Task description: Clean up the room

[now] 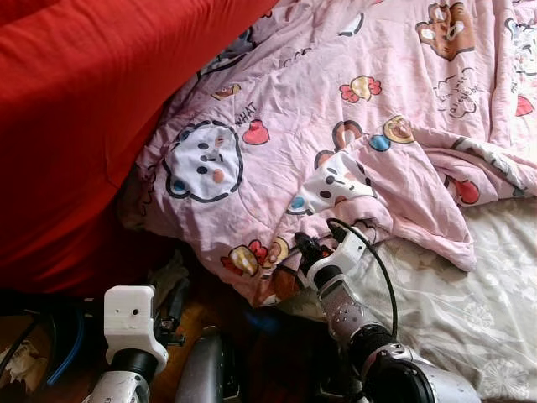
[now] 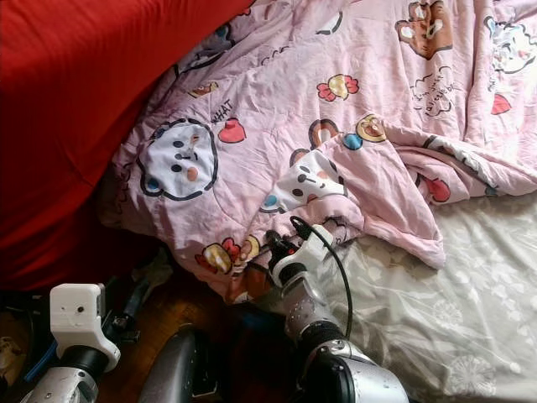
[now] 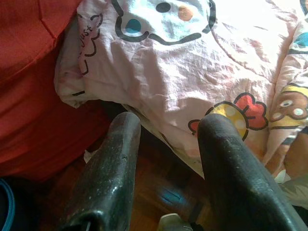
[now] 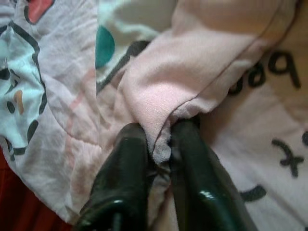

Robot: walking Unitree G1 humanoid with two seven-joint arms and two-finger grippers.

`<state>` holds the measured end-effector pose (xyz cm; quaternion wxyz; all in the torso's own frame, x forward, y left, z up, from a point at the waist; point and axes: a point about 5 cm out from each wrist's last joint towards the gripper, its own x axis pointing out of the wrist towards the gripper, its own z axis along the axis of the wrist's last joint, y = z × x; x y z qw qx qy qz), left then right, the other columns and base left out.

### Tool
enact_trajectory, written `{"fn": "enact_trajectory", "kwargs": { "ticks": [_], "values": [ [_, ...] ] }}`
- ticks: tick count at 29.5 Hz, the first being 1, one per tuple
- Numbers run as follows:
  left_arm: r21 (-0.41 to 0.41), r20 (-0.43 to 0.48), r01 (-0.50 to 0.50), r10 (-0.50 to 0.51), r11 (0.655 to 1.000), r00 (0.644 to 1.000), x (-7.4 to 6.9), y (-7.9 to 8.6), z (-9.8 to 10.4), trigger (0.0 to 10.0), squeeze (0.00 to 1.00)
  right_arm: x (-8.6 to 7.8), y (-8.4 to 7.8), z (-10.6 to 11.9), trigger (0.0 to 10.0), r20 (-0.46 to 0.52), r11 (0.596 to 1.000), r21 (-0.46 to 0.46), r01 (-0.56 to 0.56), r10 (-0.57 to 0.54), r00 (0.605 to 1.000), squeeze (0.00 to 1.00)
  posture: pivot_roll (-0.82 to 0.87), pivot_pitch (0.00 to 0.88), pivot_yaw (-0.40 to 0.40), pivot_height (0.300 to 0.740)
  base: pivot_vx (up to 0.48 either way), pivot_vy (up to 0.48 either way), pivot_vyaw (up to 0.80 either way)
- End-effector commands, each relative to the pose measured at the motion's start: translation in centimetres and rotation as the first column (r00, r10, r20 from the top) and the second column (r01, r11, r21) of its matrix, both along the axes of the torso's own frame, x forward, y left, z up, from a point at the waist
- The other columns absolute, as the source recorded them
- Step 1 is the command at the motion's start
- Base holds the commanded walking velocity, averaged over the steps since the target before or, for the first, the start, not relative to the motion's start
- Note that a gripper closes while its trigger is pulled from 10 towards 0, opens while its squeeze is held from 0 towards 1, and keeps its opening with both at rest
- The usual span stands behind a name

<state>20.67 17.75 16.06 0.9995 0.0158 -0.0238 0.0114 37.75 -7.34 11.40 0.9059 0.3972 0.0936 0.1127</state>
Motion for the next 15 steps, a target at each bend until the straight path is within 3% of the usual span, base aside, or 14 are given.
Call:
{"fn": "enact_trajectory", "kwargs": {
  "ticks": [1,10,15],
  "values": [
    [0.019,-0.034,-0.017,0.018,1.0,0.999,-0.6,0.1,-0.6,10.0,0.0,-0.7,0.0,-1.4,0.0,-0.053,1.0,0.008,0.009,-0.009,0.999,0.0,0.34,0.698,-0.04,0.622,0.0,0.0,0.0],
    [0.022,-0.027,-0.017,0.017,1.0,0.999,0.5,0.3,-1.0,10.0,0.0,-0.3,-1.4,-0.8,0.0,0.007,0.999,-0.04,0.029,-0.029,1.0,0.0,0.31,0.652,-0.059,0.622,0.0,0.0,0.0],
    [0.019,-0.019,-0.014,0.014,1.0,1.0,1.9,0.5,-1.6,10.0,0.0,-0.9,-3.5,-1.7,0.0,0.06,0.996,-0.073,0.044,-0.039,0.997,0.0,0.27,0.595,-0.077,0.622,0.0,0.0,0.0]
  ]
}}
